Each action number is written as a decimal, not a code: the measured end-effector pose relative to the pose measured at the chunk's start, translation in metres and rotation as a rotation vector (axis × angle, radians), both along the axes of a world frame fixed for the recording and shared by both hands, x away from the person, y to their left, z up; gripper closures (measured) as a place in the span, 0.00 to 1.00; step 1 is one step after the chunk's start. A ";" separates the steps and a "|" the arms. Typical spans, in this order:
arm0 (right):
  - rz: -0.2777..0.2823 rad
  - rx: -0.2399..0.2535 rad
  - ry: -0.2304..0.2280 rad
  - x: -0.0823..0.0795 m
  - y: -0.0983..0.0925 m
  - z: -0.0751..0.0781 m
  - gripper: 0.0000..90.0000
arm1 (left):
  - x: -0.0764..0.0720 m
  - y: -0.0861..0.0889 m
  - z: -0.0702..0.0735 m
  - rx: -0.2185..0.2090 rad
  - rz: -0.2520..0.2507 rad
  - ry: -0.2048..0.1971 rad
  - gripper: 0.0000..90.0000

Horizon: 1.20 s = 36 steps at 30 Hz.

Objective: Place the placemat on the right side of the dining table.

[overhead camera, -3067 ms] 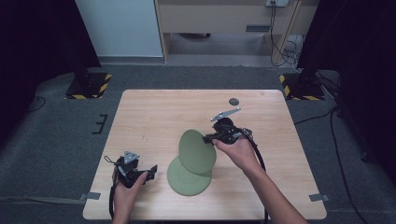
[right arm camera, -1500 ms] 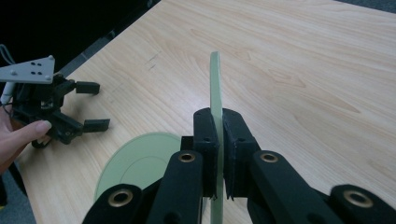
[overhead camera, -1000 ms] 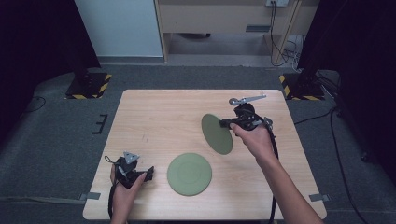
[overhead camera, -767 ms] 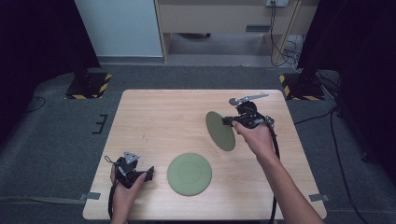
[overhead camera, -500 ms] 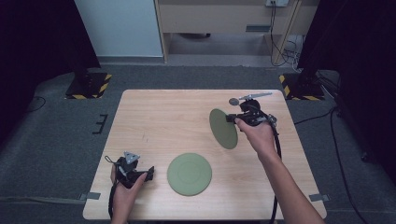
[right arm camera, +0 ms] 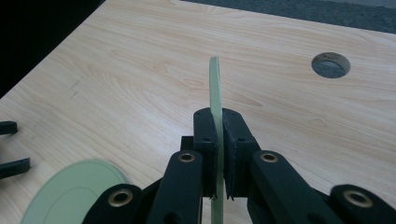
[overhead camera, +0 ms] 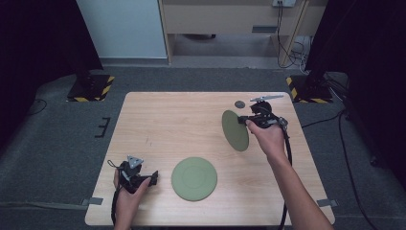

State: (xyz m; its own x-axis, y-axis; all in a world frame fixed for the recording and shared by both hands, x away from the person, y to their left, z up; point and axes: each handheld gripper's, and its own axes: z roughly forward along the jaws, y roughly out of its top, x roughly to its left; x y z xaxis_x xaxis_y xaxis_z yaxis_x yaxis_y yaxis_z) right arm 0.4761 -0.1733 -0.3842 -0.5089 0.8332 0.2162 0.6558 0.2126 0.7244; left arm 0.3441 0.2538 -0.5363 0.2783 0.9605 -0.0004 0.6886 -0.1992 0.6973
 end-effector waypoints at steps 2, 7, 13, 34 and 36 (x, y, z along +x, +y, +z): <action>-0.011 0.001 0.005 0.002 -0.004 -0.004 0.96 | 0.000 0.000 0.000 -0.001 0.000 0.000 0.00; -0.033 0.022 0.017 0.003 -0.015 -0.012 0.96 | 0.000 -0.002 0.000 0.000 0.000 0.000 0.00; -0.056 0.020 0.014 0.003 -0.032 -0.015 0.95 | 0.000 -0.004 0.000 0.000 -0.003 0.000 0.00; -0.126 0.026 0.044 0.019 -0.088 -0.038 0.95 | 0.001 -0.006 0.000 0.000 0.013 0.000 0.00; -0.132 0.030 0.052 0.021 -0.094 -0.042 0.95 | 0.002 -0.006 0.000 0.000 0.016 0.000 0.00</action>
State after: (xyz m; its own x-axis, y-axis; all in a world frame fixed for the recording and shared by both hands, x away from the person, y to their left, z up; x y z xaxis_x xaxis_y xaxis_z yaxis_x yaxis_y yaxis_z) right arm 0.4973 -0.2668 -0.4257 -0.3833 0.8848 0.2651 0.7131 0.1011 0.6937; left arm 0.3459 0.2476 -0.5363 0.2629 0.9648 -0.0002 0.6916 -0.1883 0.6973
